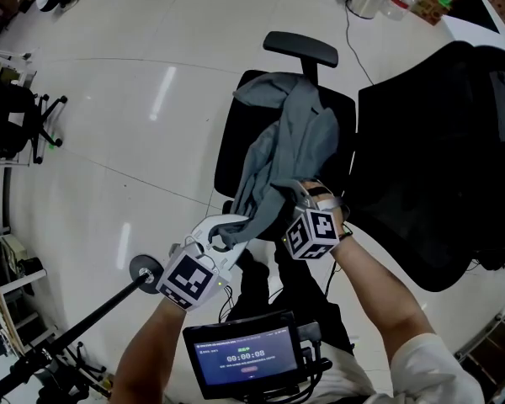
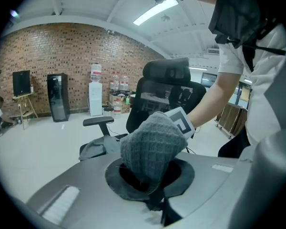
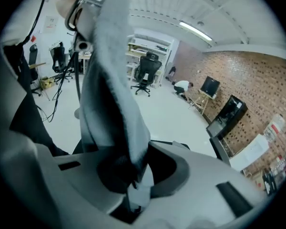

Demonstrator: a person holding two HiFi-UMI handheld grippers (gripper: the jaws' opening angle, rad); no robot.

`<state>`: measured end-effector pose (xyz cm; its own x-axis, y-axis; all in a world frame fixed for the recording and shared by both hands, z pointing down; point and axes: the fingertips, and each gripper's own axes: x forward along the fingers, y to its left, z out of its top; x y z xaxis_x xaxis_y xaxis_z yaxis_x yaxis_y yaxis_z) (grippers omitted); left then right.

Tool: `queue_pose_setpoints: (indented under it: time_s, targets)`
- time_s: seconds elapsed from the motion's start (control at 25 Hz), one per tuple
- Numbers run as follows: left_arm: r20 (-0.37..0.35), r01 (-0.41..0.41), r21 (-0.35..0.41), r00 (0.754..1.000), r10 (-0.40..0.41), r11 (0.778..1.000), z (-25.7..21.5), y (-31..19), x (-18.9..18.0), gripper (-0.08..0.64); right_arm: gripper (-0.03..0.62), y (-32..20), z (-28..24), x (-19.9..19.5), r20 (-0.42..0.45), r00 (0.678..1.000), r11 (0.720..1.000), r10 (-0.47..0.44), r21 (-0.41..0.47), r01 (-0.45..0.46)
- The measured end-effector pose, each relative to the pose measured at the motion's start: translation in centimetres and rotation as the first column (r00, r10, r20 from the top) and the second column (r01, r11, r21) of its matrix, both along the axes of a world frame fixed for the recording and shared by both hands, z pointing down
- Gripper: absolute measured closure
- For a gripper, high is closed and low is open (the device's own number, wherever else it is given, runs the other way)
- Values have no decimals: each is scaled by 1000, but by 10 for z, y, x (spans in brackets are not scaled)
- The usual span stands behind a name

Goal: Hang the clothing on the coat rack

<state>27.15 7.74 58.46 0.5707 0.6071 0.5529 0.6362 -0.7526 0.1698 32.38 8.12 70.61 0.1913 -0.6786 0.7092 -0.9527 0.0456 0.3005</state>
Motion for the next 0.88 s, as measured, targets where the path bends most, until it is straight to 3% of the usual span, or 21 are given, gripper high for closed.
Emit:
queue_pose_setpoints:
  time_s: [0.16, 0.4, 0.6, 0.88]
  targets:
    - [-3, 41, 32, 999, -41, 999, 4, -10, 3, 540, 557, 12, -45, 39, 20, 987, 980, 163, 112, -164]
    - [-17, 114, 68, 993, -113, 991, -1, -27, 16, 546, 558, 21, -132, 77, 77, 953, 905, 292, 301, -301]
    - [-84, 132, 40, 988, -128, 990, -27, -28, 34, 546, 558, 21, -188, 89, 61, 947, 869, 316, 382, -314]
    - [-185, 144, -61, 971, -153, 988, -80, -31, 49, 546, 557, 25, -251, 100, -60, 951, 865, 302, 437, -247]
